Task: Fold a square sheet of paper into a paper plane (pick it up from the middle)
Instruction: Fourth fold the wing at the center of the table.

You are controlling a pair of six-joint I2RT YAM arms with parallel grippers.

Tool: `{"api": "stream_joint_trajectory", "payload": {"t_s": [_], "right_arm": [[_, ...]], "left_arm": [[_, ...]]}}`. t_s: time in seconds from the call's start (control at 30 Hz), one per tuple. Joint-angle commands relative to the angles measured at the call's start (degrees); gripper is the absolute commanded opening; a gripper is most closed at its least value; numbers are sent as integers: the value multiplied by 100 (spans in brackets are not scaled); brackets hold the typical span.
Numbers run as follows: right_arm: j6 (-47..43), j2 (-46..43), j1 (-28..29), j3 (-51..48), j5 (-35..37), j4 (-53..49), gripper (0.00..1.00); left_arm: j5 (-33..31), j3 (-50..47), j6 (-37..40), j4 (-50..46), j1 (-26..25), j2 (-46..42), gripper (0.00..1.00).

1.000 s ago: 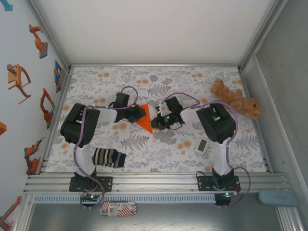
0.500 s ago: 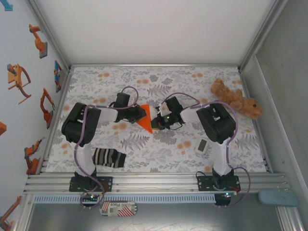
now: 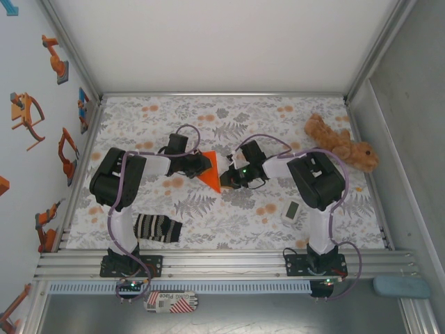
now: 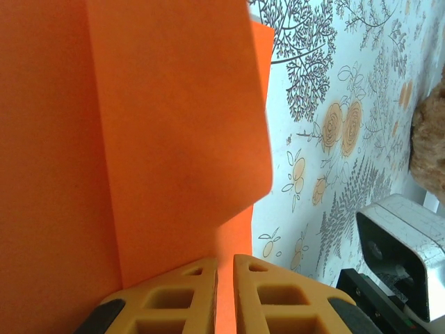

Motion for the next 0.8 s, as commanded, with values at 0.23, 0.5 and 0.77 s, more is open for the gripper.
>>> {"api": "stream_joint_trajectory", "payload": {"t_s": [0.23,0.5,0.77], "right_arm": [[-92,-880,-28,-341,385,-312,13],[-17,-1112,104,-192,872,-279,12],[304,-505,426,352,803,-68,5]], "left_arm": [[-214,18,163,-532,-22,313,14],[-166,44,170,-529,-24,305,14],[-159,57,170,-535,-29,305,14]]}}
